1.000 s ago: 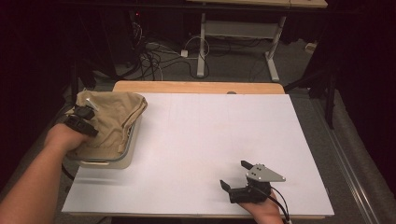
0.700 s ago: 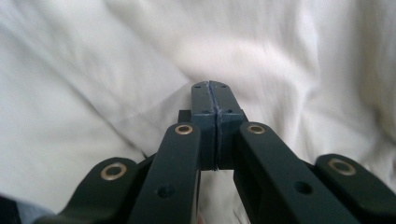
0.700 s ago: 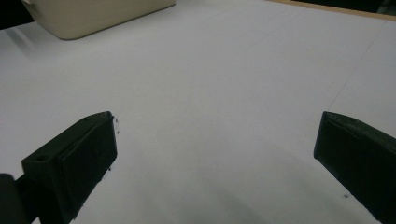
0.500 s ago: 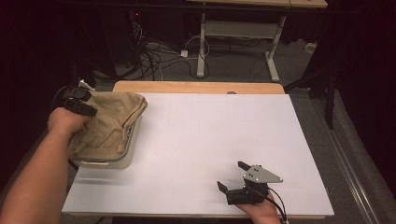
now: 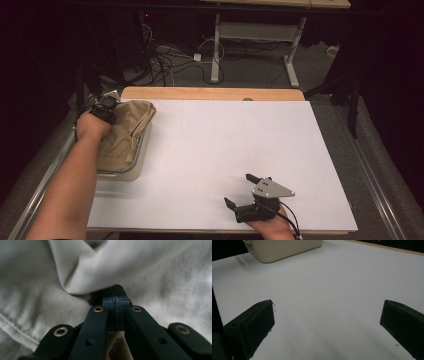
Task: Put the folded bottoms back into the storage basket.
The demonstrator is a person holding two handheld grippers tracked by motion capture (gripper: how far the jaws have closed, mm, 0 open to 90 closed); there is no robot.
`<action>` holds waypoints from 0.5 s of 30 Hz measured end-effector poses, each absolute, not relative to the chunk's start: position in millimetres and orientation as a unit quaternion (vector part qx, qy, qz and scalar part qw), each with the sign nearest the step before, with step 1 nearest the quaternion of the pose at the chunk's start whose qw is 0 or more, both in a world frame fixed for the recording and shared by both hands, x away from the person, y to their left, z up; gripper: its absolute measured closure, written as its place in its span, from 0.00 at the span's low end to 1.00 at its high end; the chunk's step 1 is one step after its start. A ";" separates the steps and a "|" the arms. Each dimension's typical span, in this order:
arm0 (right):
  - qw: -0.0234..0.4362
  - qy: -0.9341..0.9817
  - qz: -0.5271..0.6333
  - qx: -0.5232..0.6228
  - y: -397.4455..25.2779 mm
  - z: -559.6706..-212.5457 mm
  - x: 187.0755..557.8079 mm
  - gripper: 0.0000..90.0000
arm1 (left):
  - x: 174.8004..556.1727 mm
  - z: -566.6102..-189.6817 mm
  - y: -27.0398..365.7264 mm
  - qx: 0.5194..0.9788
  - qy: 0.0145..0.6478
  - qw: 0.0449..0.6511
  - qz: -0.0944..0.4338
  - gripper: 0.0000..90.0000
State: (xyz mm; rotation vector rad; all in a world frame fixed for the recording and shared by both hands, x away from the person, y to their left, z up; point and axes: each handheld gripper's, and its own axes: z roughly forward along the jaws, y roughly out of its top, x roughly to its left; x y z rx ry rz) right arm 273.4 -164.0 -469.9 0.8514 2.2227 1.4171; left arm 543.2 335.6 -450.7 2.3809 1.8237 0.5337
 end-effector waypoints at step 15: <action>0.199 0.785 0.499 0.308 -170.2 -470.5 273.5 0.00 | 512.1 -413.4 325.0 0.801 0.556 0.155 0.156 0.97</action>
